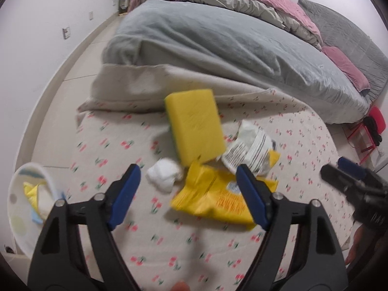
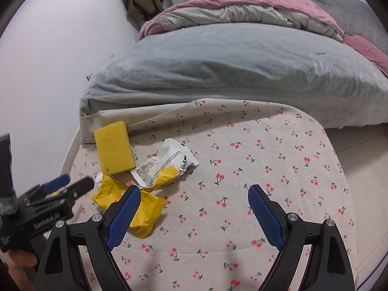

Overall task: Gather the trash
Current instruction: 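Grasp the yellow sponge with the left tool and lift it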

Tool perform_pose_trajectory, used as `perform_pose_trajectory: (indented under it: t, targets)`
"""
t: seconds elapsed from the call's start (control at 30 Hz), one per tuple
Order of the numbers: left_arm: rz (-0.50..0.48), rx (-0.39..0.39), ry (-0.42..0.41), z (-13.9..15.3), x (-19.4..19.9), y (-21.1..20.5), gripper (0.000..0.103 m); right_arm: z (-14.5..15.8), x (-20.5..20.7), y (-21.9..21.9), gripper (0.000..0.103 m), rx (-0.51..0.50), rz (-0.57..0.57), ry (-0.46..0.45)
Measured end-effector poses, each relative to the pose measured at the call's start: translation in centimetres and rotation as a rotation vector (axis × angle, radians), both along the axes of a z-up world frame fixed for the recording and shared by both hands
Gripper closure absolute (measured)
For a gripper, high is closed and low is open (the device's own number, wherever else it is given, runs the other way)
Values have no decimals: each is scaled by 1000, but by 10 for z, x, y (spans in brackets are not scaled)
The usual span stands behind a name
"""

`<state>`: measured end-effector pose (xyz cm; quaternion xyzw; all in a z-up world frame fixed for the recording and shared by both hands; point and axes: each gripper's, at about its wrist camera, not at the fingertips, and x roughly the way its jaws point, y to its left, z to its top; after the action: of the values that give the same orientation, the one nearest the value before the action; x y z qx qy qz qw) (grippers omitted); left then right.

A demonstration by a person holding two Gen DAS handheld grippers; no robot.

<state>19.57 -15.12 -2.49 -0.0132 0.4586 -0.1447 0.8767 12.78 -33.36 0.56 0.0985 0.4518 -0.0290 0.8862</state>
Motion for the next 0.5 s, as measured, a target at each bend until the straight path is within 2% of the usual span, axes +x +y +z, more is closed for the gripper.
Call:
perform_pose_trajectory:
  t: [0.33,0.5]
  targets:
    - [-30,-74,46,-19,43,-7,46,-23,39,4,12,53,39,102]
    - [-30,-113,76,-28,54,-2,69,-35,58,2,12,88,17,131]
